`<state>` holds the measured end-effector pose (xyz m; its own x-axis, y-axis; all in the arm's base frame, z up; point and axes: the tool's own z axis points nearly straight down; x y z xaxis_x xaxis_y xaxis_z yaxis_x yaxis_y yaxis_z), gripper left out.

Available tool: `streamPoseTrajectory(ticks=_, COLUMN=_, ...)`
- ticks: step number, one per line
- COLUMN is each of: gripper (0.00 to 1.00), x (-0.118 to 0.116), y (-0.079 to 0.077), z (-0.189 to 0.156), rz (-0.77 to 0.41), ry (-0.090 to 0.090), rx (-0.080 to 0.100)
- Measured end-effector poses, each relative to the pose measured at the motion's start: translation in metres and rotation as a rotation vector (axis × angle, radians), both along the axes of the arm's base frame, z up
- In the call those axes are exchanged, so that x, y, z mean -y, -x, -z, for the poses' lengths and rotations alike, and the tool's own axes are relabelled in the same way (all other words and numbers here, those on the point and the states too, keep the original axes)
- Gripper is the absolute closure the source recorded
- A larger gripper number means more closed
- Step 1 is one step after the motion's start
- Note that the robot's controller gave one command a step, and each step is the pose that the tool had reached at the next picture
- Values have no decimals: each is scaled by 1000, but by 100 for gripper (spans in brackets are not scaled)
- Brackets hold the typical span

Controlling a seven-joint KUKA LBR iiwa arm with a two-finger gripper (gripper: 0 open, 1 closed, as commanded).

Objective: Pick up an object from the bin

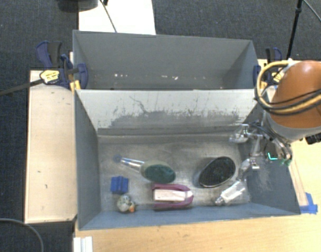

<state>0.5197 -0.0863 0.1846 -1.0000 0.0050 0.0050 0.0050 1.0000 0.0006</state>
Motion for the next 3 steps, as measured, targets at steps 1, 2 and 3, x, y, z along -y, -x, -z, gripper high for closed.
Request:
streamPoseTrajectory(ticks=1, gripper=0, x=-71, y=-20, z=113, rz=-91, ry=1, rx=13)
streamPoseTrajectory(ticks=2, gripper=0, x=-3, y=-45, z=109, rz=-345, ry=3, rx=11)
streamPoseTrajectory(ticks=3, gripper=0, x=21, y=-53, z=51, rz=-49, ry=2, rx=13)
